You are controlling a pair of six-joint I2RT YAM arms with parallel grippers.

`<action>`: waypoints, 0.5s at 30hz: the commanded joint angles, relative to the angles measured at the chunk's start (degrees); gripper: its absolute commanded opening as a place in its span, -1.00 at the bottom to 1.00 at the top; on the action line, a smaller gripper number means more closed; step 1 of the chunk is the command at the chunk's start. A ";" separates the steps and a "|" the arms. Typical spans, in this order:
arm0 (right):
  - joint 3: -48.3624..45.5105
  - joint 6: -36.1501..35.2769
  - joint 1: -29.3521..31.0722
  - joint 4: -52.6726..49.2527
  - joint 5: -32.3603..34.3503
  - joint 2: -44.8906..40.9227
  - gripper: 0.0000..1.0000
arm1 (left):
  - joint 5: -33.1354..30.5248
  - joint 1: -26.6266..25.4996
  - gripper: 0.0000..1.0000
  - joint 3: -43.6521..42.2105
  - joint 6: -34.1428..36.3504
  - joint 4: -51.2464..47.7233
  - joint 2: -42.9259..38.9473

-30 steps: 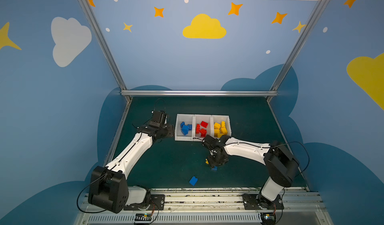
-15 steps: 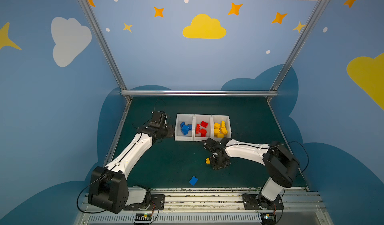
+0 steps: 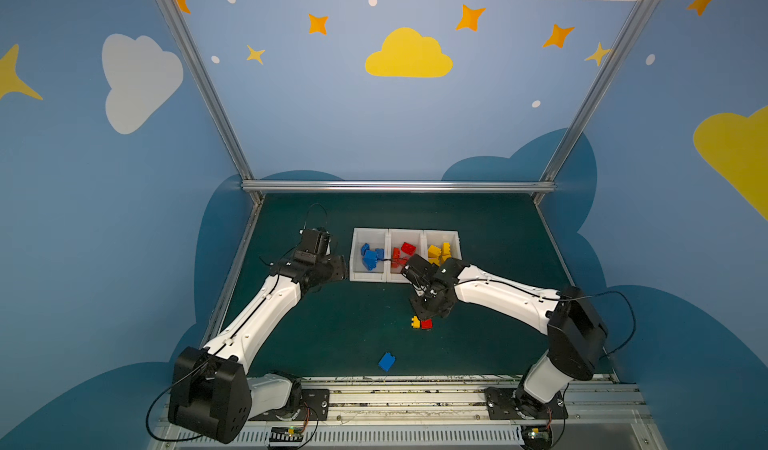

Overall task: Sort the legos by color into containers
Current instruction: 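Carry the blue brick with the right gripper and release it into the blue compartment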

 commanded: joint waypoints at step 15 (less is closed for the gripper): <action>50.94 -19.62 -7.59 -2.04 -3.90 32.27 -0.58 | 3.49 0.22 0.29 -11.38 -4.89 1.28 -12.15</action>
